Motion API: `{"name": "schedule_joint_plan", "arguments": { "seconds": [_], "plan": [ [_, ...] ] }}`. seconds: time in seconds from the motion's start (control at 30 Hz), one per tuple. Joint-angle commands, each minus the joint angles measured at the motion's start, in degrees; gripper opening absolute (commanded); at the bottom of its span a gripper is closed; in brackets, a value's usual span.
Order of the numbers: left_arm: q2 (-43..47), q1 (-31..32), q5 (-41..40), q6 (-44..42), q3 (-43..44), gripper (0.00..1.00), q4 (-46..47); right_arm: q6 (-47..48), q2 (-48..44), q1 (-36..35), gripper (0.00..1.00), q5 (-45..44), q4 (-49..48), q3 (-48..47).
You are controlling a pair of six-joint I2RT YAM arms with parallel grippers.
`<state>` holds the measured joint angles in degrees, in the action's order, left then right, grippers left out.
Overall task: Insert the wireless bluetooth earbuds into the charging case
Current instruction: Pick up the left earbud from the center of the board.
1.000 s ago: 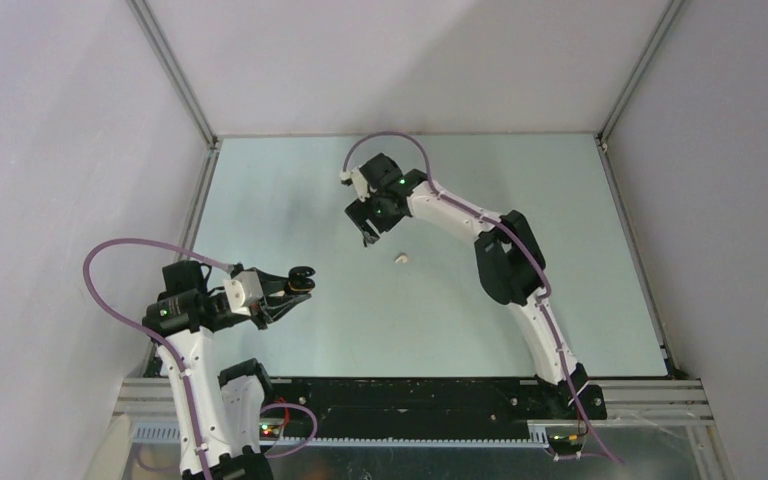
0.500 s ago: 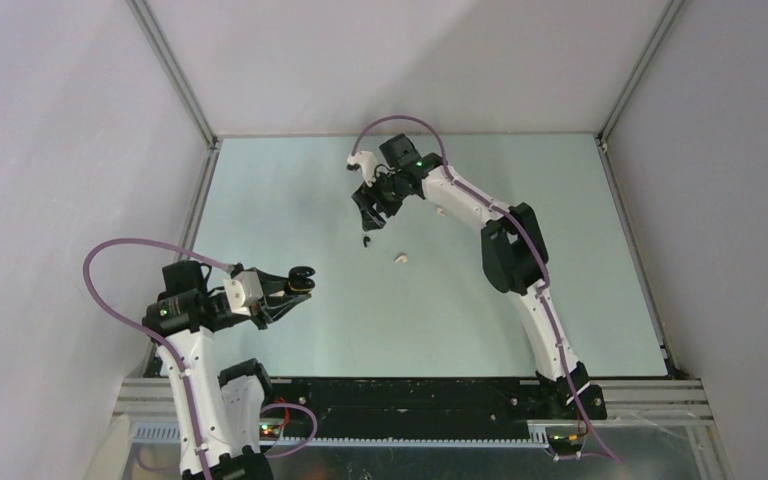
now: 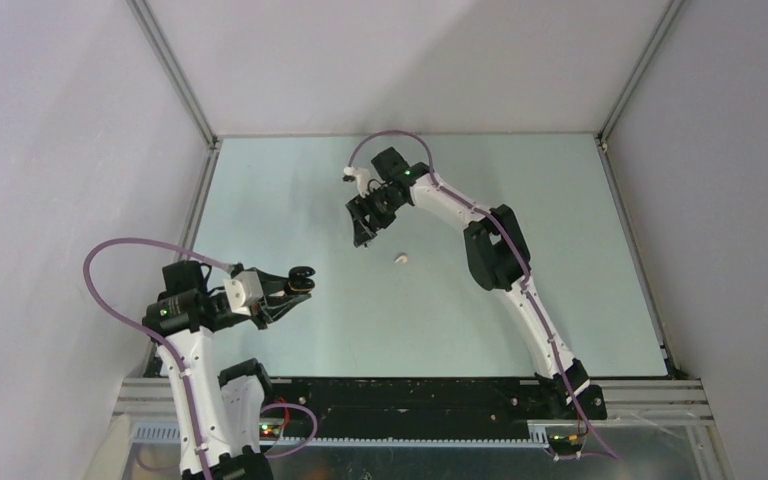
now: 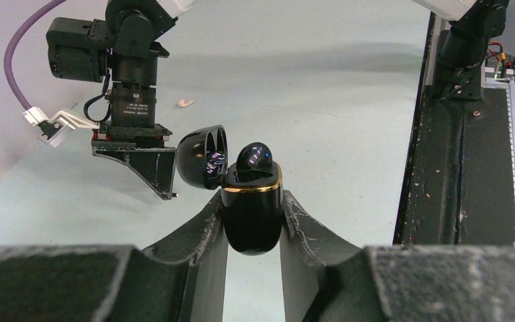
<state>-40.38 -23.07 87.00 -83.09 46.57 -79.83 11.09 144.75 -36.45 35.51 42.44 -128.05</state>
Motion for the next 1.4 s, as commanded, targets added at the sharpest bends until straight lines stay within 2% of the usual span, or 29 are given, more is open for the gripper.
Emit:
{"name": "schedule_joint_plan", "arguments": {
  "seconds": [0.0, 0.23, 0.7, 0.83, 1.1, 1.37],
  "plan": [
    [-0.01, -0.48, 0.89, -1.42, 1.94, 0.0, 0.73, -2.81, 0.83, 0.55, 0.71, 3.82, 0.65, -1.67],
    [0.23, -0.44, 0.89, -1.44, 2.1, 0.0, 0.59, -4.5, 1.66, 1.11, 0.69, 7.01, 0.79, -1.44],
    [0.28, -0.44, 0.97, -1.37, 2.1, 0.0, 0.6, -2.64, 0.0, 1.08, 0.62, 5.01, 1.38, 2.16],
    [0.33, -0.52, 0.97, -1.42, 2.11, 0.0, 0.56, -3.41, -0.73, 0.95, 0.63, 2.42, -0.41, 2.25],
    [0.23, -0.48, 0.97, -1.46, 2.11, 0.0, 0.6, -7.29, -1.15, 0.83, 0.66, -8.64, -6.04, 2.24],
    [0.28, -0.4, 0.89, -1.4, 2.19, 0.0, 0.63, -6.59, 0.56, -0.28, 0.67, -5.57, -3.76, 0.65]
  ]
}}
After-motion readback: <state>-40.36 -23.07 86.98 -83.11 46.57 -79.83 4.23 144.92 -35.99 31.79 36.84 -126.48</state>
